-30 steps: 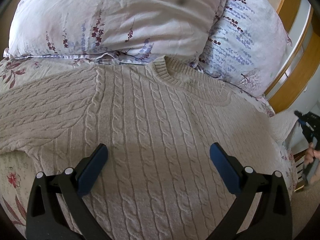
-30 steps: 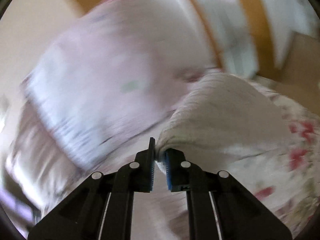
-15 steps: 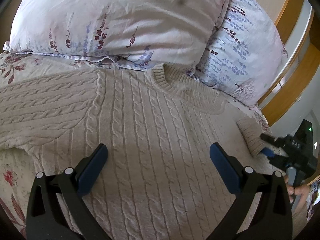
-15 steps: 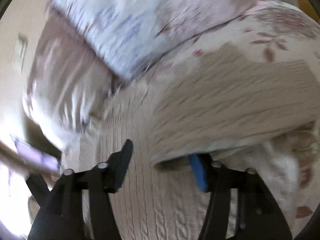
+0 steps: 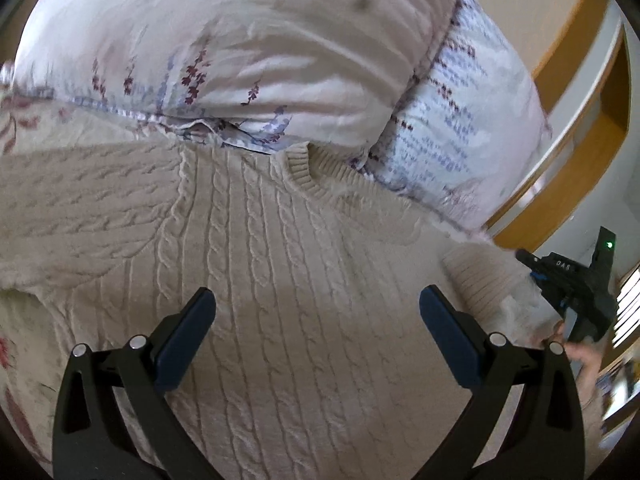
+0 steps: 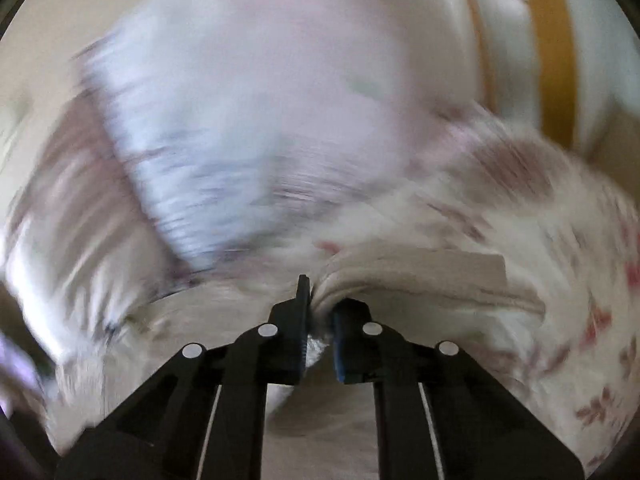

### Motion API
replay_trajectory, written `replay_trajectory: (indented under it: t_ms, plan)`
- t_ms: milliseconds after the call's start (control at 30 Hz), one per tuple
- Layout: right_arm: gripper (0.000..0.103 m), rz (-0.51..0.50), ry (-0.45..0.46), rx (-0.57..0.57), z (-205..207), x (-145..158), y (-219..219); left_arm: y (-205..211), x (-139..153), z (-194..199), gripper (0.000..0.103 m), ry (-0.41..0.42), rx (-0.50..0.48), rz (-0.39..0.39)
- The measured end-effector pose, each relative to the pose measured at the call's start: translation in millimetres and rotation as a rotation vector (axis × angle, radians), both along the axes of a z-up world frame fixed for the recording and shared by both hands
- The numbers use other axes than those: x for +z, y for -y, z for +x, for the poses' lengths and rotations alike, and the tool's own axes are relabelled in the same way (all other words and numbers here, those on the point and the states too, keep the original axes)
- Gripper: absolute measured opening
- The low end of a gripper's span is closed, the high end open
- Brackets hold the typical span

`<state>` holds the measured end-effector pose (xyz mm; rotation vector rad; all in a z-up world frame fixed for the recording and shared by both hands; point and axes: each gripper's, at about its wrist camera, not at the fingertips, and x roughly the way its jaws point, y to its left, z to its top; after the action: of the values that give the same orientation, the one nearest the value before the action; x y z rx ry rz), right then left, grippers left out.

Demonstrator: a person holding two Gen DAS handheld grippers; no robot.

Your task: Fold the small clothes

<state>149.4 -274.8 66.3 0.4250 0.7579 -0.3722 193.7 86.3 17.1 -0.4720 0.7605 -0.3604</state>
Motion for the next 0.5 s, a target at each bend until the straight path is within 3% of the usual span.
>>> replay_trajectory:
  t_ms: [33, 100, 133, 167, 200, 233, 333, 400, 500]
  plan:
    - [0.011, -0.025, 0.007, 0.064, 6.0, 3.7, -17.2, -3.6, -1.5, 0.1, 0.101, -0.002, -0.004, -0.049]
    - [0.013, -0.056, -0.030, 0.309, 23.6, -0.1, -76.6, -7.1, -3.1, 0.6, 0.101, -0.007, -0.015, -0.100]
    - [0.019, -0.039, -0.080, 0.422, 31.6, -10.7, -102.8, -8.8, -3.5, 1.2, 0.101, -0.008, -0.019, -0.120]
    - [0.036, -0.015, -0.138, 0.516, 37.8, -24.5, -124.7, -9.3, -3.6, 1.2, 0.101, -0.008, -0.020, -0.126]
    - [0.046, 0.000, -0.175, 0.568, 40.0, -32.9, -136.8, -10.0, -3.7, 1.4, 0.101, -0.007, -0.022, -0.134]
    - [0.047, 0.010, -0.225, 0.636, 41.0, -48.4, -155.4, -10.3, -3.8, 1.3, 0.101, -0.008, -0.023, -0.137]
    - [0.049, -0.006, -0.265, 0.670, 31.0, -62.4, -168.3, -9.9, -4.3, 1.5, 0.101, -0.012, -0.033, -0.132]
    - [0.052, 0.040, -0.236, 0.661, 24.0, -57.4, -160.7, -9.6, -5.0, 2.1, 0.101, -0.017, -0.037, -0.128]
    - [0.057, 0.115, -0.200, 0.570, 12.2, -42.0, -129.9, -8.6, -7.4, 3.9, 0.101, -0.041, -0.040, -0.132]
